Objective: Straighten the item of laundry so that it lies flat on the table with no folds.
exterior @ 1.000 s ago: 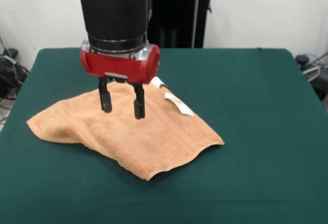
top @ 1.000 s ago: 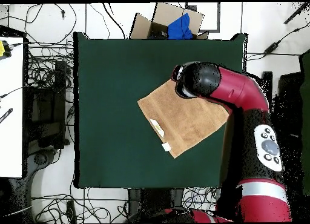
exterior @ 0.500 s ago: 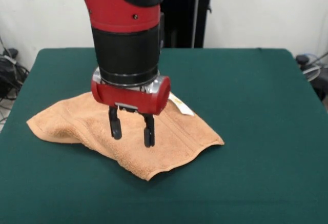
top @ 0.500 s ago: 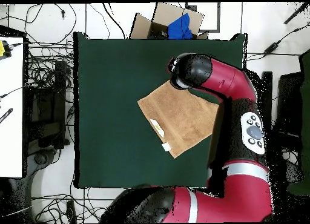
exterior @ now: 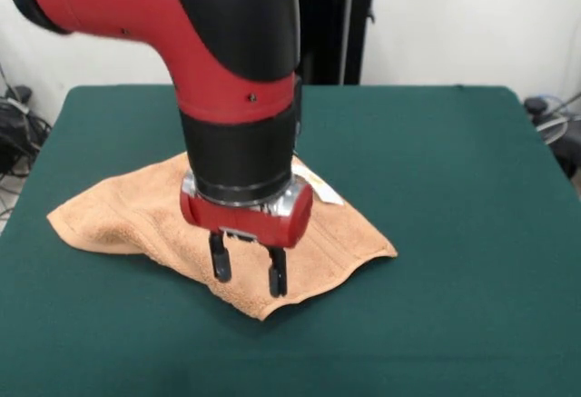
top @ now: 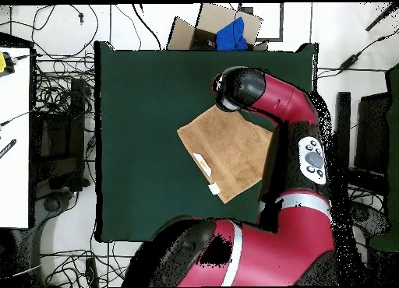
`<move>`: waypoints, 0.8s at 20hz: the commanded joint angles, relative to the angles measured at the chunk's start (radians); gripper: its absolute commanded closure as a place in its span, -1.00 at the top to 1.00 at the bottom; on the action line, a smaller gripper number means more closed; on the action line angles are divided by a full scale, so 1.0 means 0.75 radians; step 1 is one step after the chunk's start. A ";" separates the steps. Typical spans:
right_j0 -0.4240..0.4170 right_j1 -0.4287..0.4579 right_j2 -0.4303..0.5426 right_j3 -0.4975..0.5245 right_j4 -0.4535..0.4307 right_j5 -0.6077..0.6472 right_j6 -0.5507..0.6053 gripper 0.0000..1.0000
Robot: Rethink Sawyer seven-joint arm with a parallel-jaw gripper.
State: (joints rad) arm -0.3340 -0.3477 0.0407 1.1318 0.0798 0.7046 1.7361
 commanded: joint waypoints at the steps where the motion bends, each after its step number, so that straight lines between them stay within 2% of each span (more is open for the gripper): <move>1: 0.028 0.151 -0.038 -0.068 0.066 0.011 0.378 1.00; 7: 0.035 0.221 -0.043 -0.144 0.066 0.069 0.342 1.00; 11: 0.040 0.230 -0.047 -0.146 0.050 0.065 0.321 1.00; 16: 0.029 0.229 -0.045 -0.146 0.039 0.148 0.271 1.00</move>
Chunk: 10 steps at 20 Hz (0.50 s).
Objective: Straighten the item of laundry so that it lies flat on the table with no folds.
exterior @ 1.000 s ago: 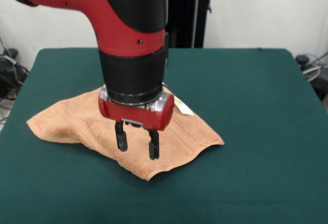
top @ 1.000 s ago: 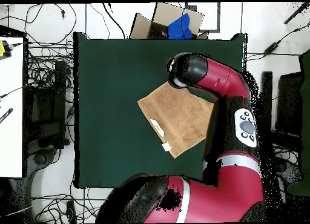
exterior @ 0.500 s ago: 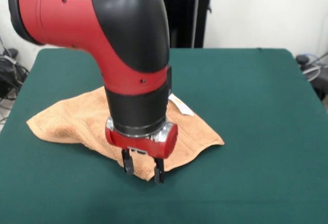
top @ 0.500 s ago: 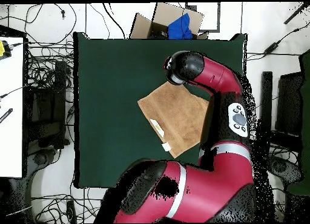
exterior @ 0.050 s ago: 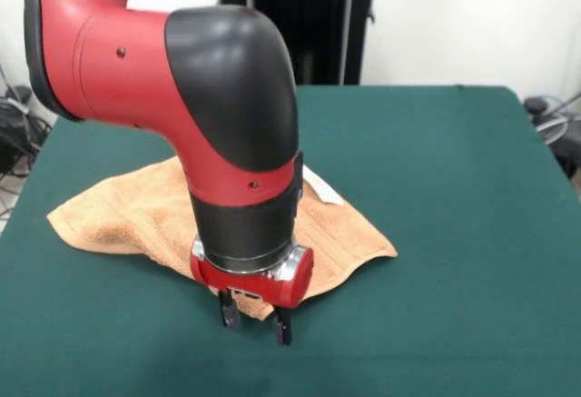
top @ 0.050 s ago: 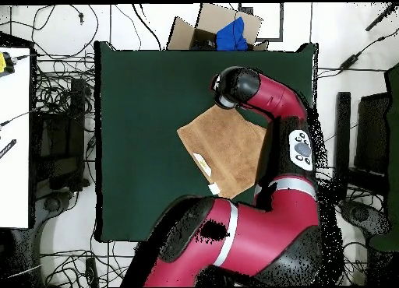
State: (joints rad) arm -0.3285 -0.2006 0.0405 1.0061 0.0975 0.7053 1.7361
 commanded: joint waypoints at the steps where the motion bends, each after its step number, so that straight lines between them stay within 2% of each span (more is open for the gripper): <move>1: 0.020 0.032 -0.048 0.016 0.009 0.173 0.258 1.00; 3: 0.016 0.013 -0.050 0.049 0.006 0.200 0.246 1.00; 10: 0.008 -0.067 -0.055 0.237 -0.002 0.130 0.260 1.00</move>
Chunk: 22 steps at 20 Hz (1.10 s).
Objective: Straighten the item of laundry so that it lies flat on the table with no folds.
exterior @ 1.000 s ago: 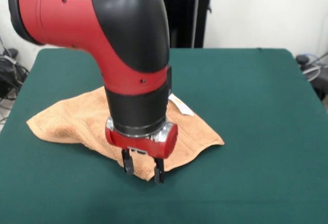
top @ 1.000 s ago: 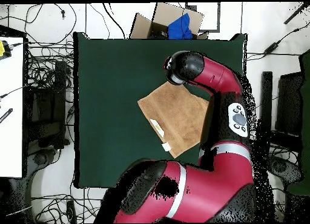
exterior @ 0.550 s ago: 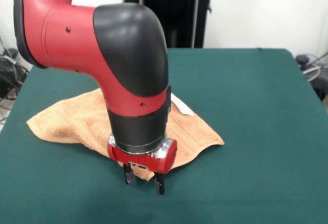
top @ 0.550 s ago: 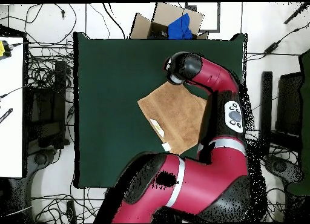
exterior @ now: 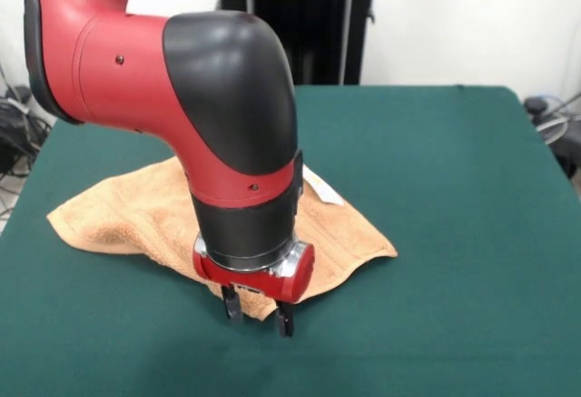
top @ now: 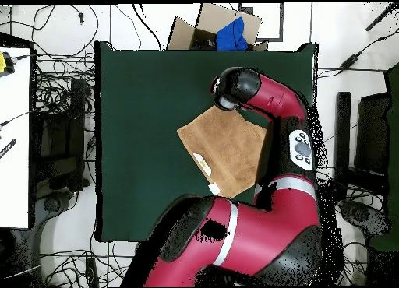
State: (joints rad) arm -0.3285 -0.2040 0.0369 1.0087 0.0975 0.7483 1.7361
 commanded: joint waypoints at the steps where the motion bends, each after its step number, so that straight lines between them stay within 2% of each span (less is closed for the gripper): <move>1: 0.008 -0.069 -0.051 0.250 -0.003 0.066 0.261 1.00; 8: -0.007 -0.100 -0.043 0.377 -0.007 -0.039 0.249 1.00; 22: 0.010 -0.029 -0.055 0.381 -0.013 -0.137 0.257 1.00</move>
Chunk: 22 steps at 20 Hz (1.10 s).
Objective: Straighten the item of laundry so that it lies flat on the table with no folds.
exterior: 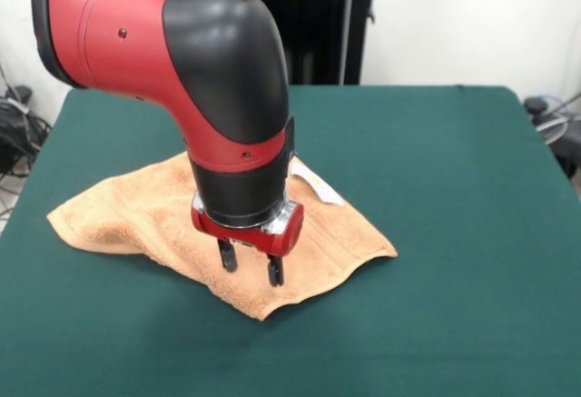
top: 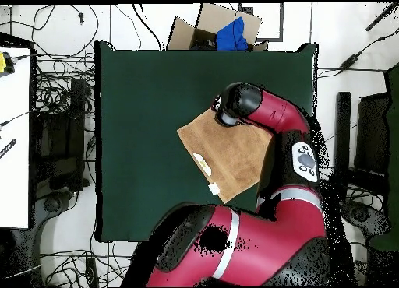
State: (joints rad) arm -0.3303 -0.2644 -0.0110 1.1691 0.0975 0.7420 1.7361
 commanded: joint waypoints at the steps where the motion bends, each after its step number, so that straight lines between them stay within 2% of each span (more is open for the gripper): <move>1: 0.013 0.055 0.009 0.164 -0.013 -0.132 0.255 1.00; 5: 0.016 0.065 0.016 0.177 -0.009 -0.179 0.260 1.00; 22: 0.016 0.201 0.030 0.057 0.009 -0.280 0.255 1.00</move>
State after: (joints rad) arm -0.3294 -0.2206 -0.0130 1.1784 0.0981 0.6306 1.7361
